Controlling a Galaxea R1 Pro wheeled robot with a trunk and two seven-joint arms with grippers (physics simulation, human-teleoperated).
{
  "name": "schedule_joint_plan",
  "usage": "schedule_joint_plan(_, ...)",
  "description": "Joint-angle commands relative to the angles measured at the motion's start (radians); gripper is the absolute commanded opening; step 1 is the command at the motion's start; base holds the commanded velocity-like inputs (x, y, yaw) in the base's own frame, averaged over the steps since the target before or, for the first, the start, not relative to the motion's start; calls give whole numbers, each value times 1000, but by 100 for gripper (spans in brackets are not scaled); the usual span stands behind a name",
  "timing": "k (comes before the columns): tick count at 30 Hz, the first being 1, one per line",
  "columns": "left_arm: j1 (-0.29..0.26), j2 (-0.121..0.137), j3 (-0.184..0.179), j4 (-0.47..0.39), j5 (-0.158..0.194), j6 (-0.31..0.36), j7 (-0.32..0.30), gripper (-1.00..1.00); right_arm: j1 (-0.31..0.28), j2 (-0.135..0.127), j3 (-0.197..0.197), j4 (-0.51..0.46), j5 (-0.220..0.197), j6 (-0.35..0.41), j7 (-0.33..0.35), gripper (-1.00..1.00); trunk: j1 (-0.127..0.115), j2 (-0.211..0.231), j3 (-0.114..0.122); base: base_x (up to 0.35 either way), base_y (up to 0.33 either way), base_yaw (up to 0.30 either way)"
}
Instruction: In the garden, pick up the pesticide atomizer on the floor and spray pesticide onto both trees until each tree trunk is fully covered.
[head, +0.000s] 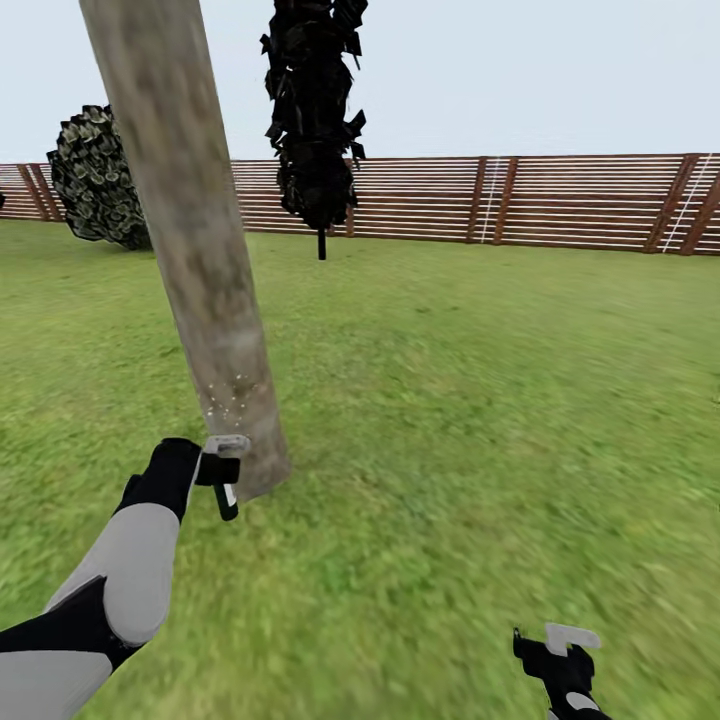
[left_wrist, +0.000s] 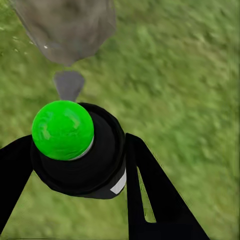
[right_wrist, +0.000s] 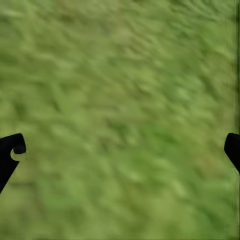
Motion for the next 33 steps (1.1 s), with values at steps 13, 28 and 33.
schedule_joint_plan(13,121,72,46,44,-1,-122,39,-100,-1,2,-6,2,11,-3,-3,100,0,0,-1,102,-241,0)
schedule_joint_plan(28,145,146,56,257,127,-227,189,-100,-1,2,-5,2,11,-3,-3,100,0,0,-1,148,-23,51)
schedule_joint_plan(33,146,143,59,263,127,-254,244,-100,-1,2,-5,2,11,-3,-3,100,0,0,-1,57,-8,203)
